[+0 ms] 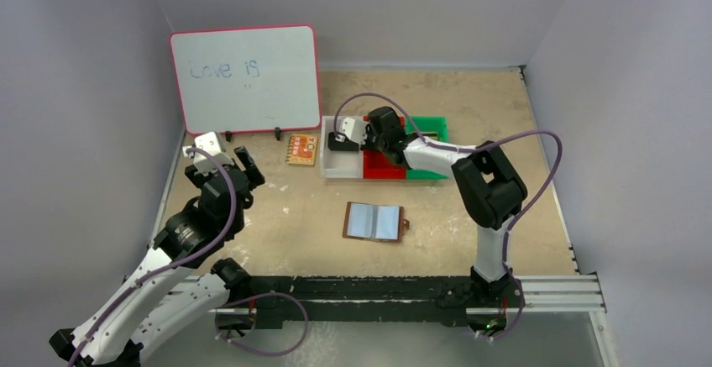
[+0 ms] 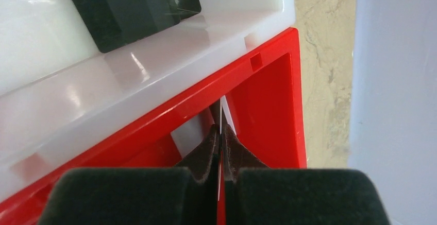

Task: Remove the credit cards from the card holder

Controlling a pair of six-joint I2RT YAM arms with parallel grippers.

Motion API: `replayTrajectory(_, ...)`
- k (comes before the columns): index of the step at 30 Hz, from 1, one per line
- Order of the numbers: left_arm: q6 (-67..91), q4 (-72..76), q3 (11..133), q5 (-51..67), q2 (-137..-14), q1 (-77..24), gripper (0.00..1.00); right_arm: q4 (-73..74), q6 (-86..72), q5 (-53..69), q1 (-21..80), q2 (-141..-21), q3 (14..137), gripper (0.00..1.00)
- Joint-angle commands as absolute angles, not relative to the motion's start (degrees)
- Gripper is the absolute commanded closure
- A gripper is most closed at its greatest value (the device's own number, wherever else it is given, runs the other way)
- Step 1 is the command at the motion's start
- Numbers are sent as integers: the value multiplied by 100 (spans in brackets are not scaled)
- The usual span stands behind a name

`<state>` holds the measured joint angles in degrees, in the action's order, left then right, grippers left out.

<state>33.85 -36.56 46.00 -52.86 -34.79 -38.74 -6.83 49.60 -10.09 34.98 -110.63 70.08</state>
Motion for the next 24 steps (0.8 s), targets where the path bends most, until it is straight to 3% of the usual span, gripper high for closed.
replayTrajectory(1,3303,-3490,4645,-5423,-3428,-3863,28,-1183,5382,-1440,3483,-11185,7244,100)
replayTrajectory(5,3272,-3481,4639,-5408,-3437,-3860,28,-1096,5431,-1325,3484,-11275,7262,96)
replayTrajectory(13,3225,-3465,4639,-5310,-3463,-3860,28,-367,5240,-761,3478,-11146,7346,77)
replayTrajectory(20,3196,-3456,4639,-5243,-3504,-3864,28,-74,5125,-539,3476,-11011,7374,72)
replayTrajectory(21,3194,-3455,4634,-5232,-3506,-3864,28,-33,5130,-503,3472,-10987,7378,48)
replayTrajectory(22,3195,-3454,4640,-5235,-3519,-3865,28,25,5107,-450,3471,-10968,7401,41)
replayTrajectory(24,3191,-3454,4637,-5206,-3532,-3863,28,126,4996,-326,3452,-10880,7449,39)
